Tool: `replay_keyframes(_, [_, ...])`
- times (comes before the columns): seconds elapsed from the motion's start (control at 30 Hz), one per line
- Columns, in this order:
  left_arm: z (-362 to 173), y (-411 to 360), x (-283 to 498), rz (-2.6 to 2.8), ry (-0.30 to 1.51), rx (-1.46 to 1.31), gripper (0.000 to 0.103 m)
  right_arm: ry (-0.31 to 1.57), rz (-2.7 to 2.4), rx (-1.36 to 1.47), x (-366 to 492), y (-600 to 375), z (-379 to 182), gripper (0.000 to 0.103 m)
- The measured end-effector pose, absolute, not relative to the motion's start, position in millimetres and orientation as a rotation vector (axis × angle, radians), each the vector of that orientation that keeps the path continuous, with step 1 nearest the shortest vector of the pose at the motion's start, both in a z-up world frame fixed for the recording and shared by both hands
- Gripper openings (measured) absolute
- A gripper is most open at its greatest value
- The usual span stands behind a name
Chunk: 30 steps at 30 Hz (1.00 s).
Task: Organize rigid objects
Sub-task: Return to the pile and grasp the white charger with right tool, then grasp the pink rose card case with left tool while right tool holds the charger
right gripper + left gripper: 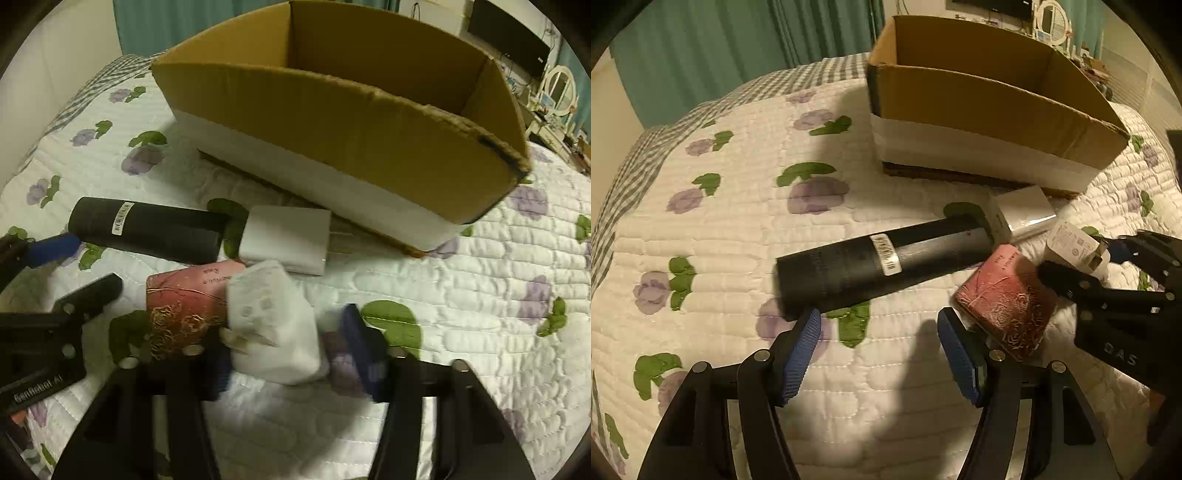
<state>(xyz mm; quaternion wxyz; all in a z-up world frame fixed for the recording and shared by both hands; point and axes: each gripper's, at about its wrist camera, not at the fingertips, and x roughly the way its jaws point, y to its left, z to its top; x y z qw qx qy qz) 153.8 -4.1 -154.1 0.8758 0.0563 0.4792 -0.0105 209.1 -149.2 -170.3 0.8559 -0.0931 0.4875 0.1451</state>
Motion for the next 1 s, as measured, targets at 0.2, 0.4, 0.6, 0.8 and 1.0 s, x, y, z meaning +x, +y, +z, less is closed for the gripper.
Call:
replay_keyframes(0.2, [-148,-17,154,-0.055,1.006,0.118,0.069,1.006,0.306,-0.165,203,-158,-159,0.03])
replay_keyframes(0.4, [-139,-40,149,-0.115,1.002,0.139,0.068,0.953,0.249,-0.12,193,-182,-138,0.029])
replay_keyframes(0.6, [-147,-71,153,-0.173,1.035,0.178,0.069,0.92,0.196,-0.034,188,-218,-125,0.029])
replay_keyframes(0.8, [-163,-95,167,-0.195,1.051,0.231,0.071,0.927,0.173,0.022,191,-234,-124,0.029])
replay_keyframes(1.0, [-182,-102,186,-0.209,1.083,0.235,0.084,0.945,0.174,0.018,194,-228,-130,0.029])
